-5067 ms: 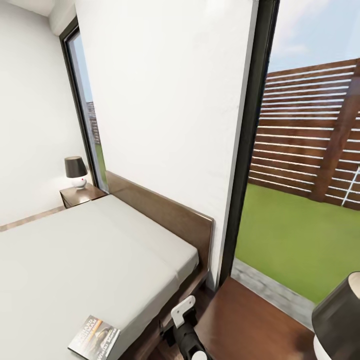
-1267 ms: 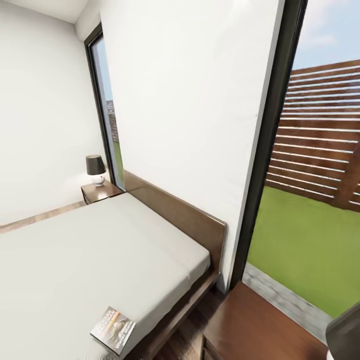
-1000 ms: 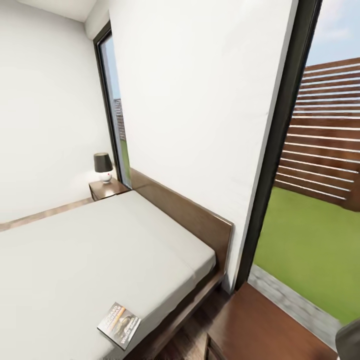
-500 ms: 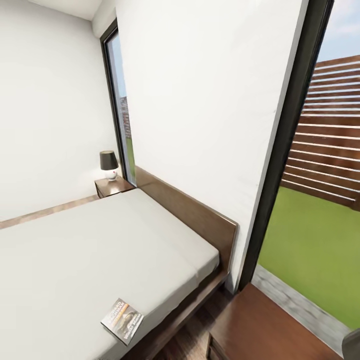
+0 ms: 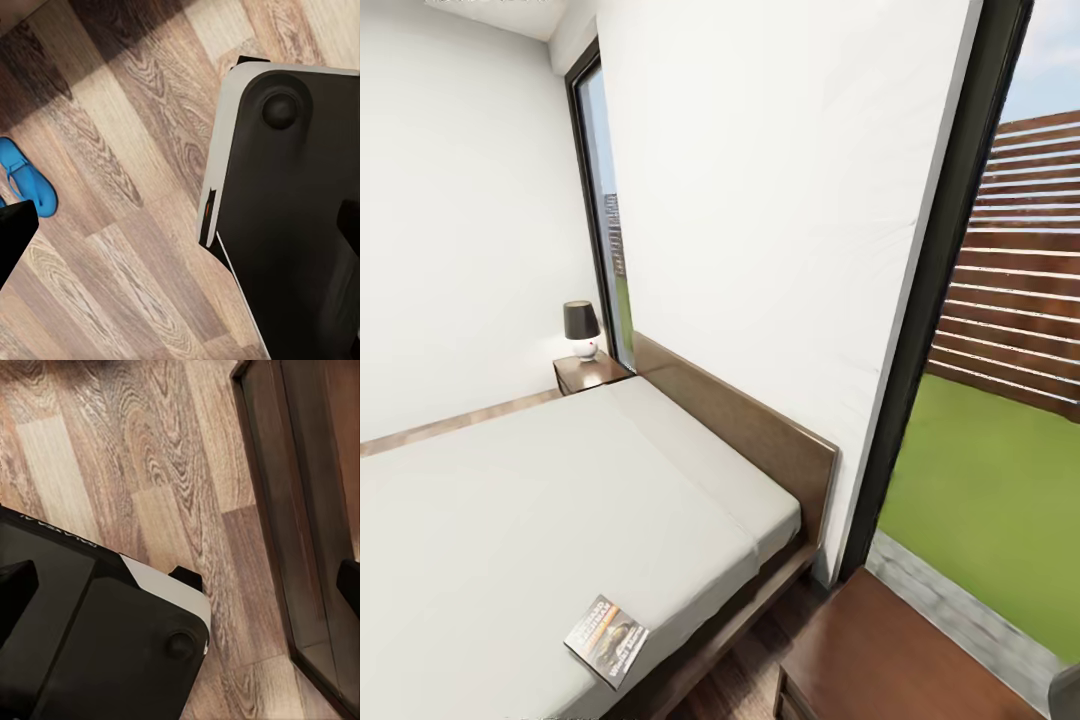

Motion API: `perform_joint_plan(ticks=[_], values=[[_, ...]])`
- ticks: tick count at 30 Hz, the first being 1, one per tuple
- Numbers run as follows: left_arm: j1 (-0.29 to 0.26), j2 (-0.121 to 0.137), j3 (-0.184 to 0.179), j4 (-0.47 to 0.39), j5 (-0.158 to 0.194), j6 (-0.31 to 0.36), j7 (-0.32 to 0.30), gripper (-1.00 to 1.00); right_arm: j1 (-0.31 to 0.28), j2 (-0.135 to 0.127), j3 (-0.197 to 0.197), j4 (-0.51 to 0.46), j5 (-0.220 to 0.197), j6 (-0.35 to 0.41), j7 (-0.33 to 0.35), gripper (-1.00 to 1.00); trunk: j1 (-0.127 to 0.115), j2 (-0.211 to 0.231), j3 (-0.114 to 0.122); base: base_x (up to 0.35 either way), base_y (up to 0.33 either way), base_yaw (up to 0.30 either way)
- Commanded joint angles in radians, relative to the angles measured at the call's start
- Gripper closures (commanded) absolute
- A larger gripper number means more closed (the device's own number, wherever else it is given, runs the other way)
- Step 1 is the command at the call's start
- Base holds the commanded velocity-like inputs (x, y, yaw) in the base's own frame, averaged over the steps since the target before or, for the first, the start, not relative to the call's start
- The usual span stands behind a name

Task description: In the bedroom, move the book from the bed onto either nightstand, and place the two sandals side by side next to the bed.

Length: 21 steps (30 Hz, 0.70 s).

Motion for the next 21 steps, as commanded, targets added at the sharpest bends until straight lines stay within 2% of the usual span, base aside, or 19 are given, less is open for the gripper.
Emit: perform_joint_plan(ticks=[1, 8, 21], values=[[-0.001, 0.0, 0.007, 0.002, 0.007, -0.002, -0.007, -1.0, -0.001, 0.0, 0.009, -0.001, -0.008, -0.002, -0.007, -1.0, 0.001, -0.002, -0.002, 0.0, -0.001, 0.182], [-0.002, -0.001, 0.007, 0.002, 0.007, -0.002, -0.007, -1.0, -0.001, 0.001, 0.01, 0.005, -0.008, -0.063, -0.008, -1.0, 0.001, -0.002, -0.002, 0.0, -0.001, 0.243], [-0.002, -0.006, 0.007, 0.002, 0.007, -0.002, -0.007, -1.0, -0.001, 0.001, 0.01, 0.008, -0.008, -0.085, -0.008, -1.0, 0.001, -0.002, -0.002, -0.018, 0.011, 0.285]])
